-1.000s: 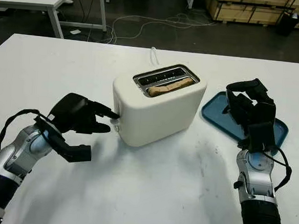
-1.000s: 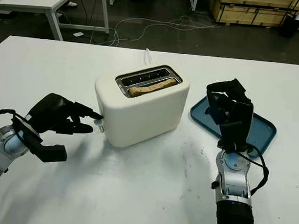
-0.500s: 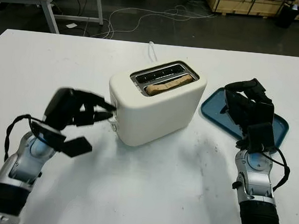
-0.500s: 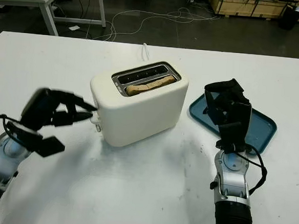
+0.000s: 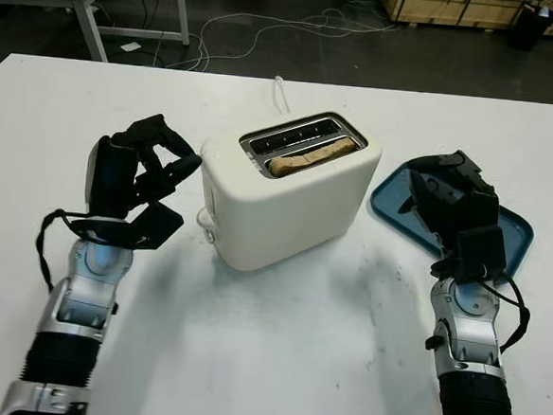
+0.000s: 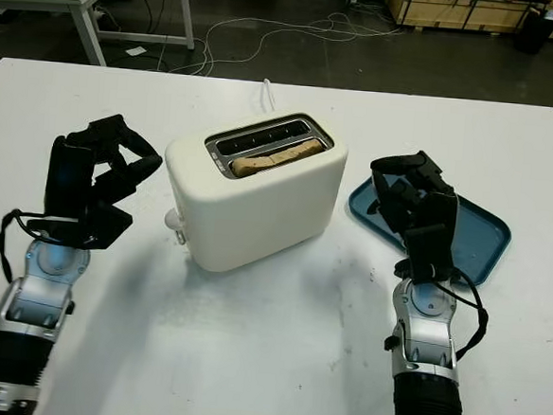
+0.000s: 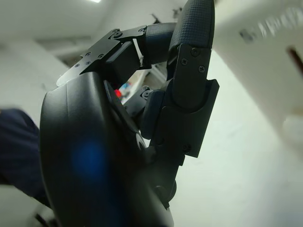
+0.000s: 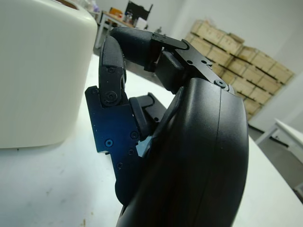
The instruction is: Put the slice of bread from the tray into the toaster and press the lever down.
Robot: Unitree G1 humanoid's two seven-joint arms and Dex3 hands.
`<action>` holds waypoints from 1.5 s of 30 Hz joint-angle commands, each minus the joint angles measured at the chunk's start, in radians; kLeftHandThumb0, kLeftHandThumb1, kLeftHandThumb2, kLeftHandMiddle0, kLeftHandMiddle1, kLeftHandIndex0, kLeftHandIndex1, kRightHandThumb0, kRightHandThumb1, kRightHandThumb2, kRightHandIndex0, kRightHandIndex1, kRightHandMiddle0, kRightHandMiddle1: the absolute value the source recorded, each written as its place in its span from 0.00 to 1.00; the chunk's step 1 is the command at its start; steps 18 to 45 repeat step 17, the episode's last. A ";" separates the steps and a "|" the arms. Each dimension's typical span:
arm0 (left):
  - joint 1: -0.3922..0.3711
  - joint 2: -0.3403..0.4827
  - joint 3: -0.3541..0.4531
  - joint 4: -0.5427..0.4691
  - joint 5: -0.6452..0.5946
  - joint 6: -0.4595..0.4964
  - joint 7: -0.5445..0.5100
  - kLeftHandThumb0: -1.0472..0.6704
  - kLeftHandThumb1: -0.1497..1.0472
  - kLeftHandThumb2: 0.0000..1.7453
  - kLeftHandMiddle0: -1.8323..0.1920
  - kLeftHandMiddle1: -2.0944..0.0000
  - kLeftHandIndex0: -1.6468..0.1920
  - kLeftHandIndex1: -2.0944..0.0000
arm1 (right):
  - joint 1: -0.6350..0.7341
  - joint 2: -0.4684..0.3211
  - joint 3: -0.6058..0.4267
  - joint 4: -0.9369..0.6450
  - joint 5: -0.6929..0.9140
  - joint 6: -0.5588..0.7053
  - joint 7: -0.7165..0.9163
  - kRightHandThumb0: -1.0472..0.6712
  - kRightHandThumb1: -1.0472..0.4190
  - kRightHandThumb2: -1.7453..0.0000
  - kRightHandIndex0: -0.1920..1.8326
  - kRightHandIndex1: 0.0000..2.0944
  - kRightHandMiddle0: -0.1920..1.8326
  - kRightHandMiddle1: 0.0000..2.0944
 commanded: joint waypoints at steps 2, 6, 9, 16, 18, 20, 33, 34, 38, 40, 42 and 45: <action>0.016 -0.057 0.015 0.001 -0.033 0.002 0.034 0.12 0.89 0.21 0.34 0.17 0.44 0.19 | -0.002 0.021 0.005 0.007 0.002 0.031 -0.017 0.32 0.09 0.83 0.61 0.73 0.60 0.52; 0.010 -0.118 0.019 0.053 -0.056 -0.043 0.077 0.13 0.89 0.30 0.32 0.17 0.40 0.17 | 0.003 0.031 0.002 0.023 0.024 0.026 -0.001 0.32 0.09 0.82 0.60 0.75 0.60 0.54; -0.002 -0.136 0.019 0.095 -0.063 -0.079 0.089 0.13 0.89 0.36 0.30 0.17 0.37 0.17 | 0.006 0.034 0.000 0.032 0.041 0.019 0.015 0.32 0.09 0.82 0.61 0.77 0.59 0.56; -0.029 -0.151 0.023 0.149 -0.058 -0.123 0.107 0.13 0.89 0.40 0.28 0.17 0.35 0.17 | 0.012 0.046 -0.001 0.044 0.042 0.003 0.001 0.30 0.09 0.80 0.61 0.78 0.55 0.64; -0.031 -0.151 0.023 0.151 -0.056 -0.123 0.109 0.13 0.89 0.40 0.28 0.17 0.35 0.17 | 0.012 0.048 -0.003 0.045 0.044 0.000 -0.001 0.30 0.09 0.80 0.61 0.79 0.55 0.66; -0.031 -0.151 0.023 0.151 -0.056 -0.123 0.109 0.13 0.89 0.40 0.28 0.17 0.35 0.17 | 0.012 0.048 -0.003 0.045 0.044 0.000 -0.001 0.30 0.09 0.80 0.61 0.79 0.55 0.66; -0.031 -0.151 0.023 0.151 -0.056 -0.123 0.109 0.13 0.89 0.40 0.28 0.17 0.35 0.17 | 0.012 0.048 -0.003 0.045 0.044 0.000 -0.001 0.30 0.09 0.80 0.61 0.79 0.55 0.66; -0.031 -0.151 0.023 0.151 -0.056 -0.123 0.109 0.13 0.89 0.40 0.28 0.17 0.35 0.17 | 0.012 0.048 -0.003 0.045 0.044 0.000 -0.001 0.30 0.09 0.80 0.61 0.79 0.55 0.66; -0.031 -0.151 0.023 0.151 -0.056 -0.123 0.109 0.13 0.89 0.40 0.28 0.17 0.35 0.17 | 0.012 0.048 -0.003 0.045 0.044 0.000 -0.001 0.30 0.09 0.80 0.61 0.79 0.55 0.66; -0.031 -0.151 0.023 0.151 -0.056 -0.123 0.109 0.13 0.89 0.40 0.28 0.17 0.35 0.17 | 0.012 0.048 -0.003 0.045 0.044 0.000 -0.001 0.30 0.09 0.80 0.61 0.79 0.55 0.66; -0.031 -0.151 0.023 0.151 -0.056 -0.123 0.109 0.13 0.89 0.40 0.28 0.17 0.35 0.17 | 0.012 0.048 -0.003 0.045 0.044 0.000 -0.001 0.30 0.09 0.80 0.61 0.79 0.55 0.66; -0.031 -0.151 0.023 0.151 -0.056 -0.123 0.109 0.13 0.89 0.40 0.28 0.17 0.35 0.17 | 0.012 0.048 -0.003 0.045 0.044 0.000 -0.001 0.30 0.09 0.80 0.61 0.79 0.55 0.66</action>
